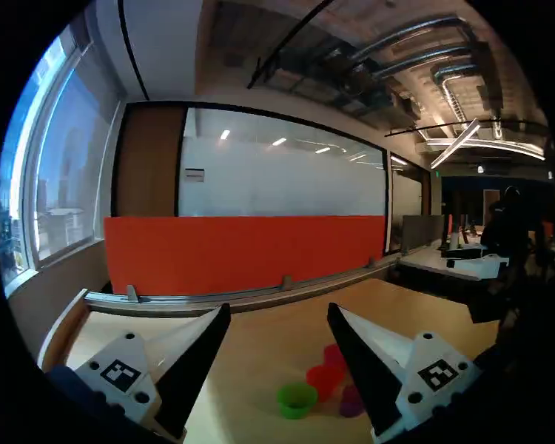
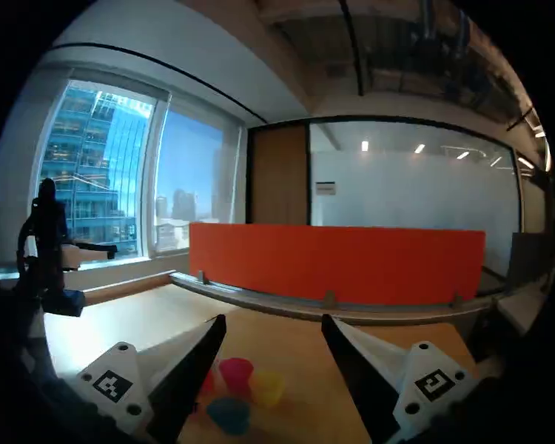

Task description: Pour water

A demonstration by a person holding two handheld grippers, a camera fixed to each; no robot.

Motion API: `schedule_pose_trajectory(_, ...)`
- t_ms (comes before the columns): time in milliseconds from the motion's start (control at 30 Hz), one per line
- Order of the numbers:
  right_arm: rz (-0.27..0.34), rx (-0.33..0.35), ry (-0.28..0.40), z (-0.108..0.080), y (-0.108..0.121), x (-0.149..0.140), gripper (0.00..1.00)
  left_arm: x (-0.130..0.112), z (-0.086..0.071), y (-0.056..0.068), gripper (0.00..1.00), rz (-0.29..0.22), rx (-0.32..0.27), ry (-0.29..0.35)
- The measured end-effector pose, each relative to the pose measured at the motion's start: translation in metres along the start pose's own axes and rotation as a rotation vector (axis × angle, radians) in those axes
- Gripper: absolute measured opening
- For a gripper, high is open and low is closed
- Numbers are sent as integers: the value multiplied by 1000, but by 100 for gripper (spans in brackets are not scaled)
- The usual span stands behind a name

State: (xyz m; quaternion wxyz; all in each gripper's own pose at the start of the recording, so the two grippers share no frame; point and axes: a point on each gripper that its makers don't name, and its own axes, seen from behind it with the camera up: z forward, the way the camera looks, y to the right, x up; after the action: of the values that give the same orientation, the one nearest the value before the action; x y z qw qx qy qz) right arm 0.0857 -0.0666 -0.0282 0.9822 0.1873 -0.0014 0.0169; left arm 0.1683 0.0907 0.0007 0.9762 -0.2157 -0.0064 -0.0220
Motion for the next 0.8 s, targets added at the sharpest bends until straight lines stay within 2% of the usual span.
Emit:
schedule_pose_trajectory(167, 8, 63, -15, -1, -7, -1, 100, -2, 0, 14, 97, -13, -86, 3)
schedule_pose_trajectory(267, 3, 84, -24, -2, -10, -4, 100, -7, -1, 17, 97, -11, -111, -6)
schedule_pose_trajectory(567, -21, 159, -91, 0, -26, -23, 100, -28, -2, 18, 97, 20, -154, -66)
schedule_pose_trajectory(800, -57, 184, -158, 3, -32, -47, 100, -51, 0, 16, 97, 30, -173, -119)
